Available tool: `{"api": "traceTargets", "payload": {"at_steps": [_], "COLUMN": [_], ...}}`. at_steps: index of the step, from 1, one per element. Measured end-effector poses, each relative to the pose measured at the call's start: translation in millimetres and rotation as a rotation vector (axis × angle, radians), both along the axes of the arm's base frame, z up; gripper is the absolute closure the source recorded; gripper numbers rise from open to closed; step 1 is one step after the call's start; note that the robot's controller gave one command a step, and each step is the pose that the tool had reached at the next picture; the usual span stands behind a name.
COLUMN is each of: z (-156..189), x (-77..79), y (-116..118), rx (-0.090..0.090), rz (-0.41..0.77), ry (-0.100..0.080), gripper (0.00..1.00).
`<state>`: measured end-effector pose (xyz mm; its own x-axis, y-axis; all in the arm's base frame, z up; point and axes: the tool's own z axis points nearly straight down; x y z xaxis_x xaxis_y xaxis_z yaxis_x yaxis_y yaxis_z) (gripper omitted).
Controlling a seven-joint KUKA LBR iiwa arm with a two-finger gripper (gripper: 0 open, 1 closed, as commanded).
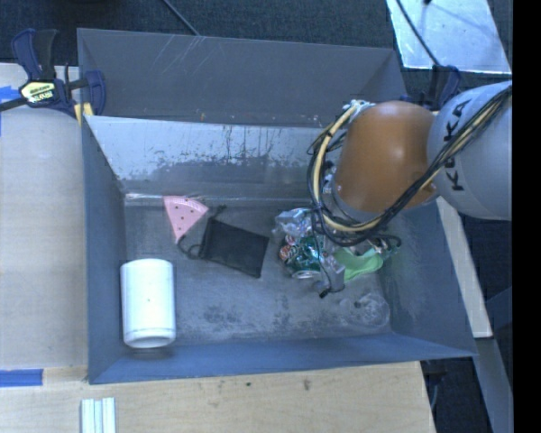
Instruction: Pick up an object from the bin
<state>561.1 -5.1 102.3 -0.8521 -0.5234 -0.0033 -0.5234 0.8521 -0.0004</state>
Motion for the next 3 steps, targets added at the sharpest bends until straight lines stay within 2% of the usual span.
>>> {"api": "traceTargets", "payload": {"at_steps": [1, 2, 3], "z": [-12, -25, -28], "x": [34.4, 19.7, 18.1], "y": [-40, -66, -71], "rx": [0.004, 0.035, 0.026], "rz": [0.053, 0.184, 0.184], "ry": [-0.003, -0.025, -0.021], "gripper": [0.00, 1.00, 0.00]}}
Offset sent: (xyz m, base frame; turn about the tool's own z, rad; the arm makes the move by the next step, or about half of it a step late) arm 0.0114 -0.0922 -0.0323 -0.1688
